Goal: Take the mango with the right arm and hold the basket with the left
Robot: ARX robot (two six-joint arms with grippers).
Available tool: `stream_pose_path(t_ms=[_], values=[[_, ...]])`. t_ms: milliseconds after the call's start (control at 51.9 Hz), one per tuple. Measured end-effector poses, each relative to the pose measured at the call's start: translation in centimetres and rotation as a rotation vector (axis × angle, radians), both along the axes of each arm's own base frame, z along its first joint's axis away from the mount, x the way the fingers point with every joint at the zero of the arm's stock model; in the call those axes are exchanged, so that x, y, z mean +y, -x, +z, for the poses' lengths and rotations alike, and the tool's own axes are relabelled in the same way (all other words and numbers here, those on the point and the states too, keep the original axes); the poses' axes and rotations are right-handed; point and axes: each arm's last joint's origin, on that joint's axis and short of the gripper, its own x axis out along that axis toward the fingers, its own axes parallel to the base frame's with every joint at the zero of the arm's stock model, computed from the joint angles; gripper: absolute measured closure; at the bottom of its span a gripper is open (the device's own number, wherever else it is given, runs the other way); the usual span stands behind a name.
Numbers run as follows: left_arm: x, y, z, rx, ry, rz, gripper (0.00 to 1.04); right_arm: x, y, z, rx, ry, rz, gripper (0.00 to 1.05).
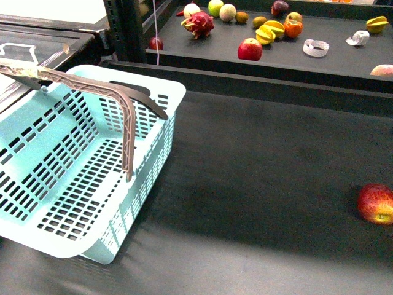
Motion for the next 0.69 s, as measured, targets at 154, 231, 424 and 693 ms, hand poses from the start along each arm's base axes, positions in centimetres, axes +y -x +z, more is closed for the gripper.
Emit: stream_pose_path(t_ms=[154, 231, 424, 693], values=[[0.00, 0.00, 0.00, 0.000, -0.001, 0.000, 0.72, 0.00, 0.00, 0.00, 0.000, 0.000, 0.000, 0.08], [0.00, 0.00, 0.00, 0.000, -0.001, 0.000, 0.52, 0.00, 0.00, 0.00, 0.000, 0.000, 0.000, 0.08], [0.00, 0.00, 0.00, 0.000, 0.000, 0.000, 0.12, 0.00, 0.00, 0.00, 0.000, 0.000, 0.000, 0.08], [-0.29, -0.86, -0.68, 0.168, 0.172, 0.302, 0.08, 0.00, 0.00, 0.00, 0.000, 0.000, -0.001, 0.08]])
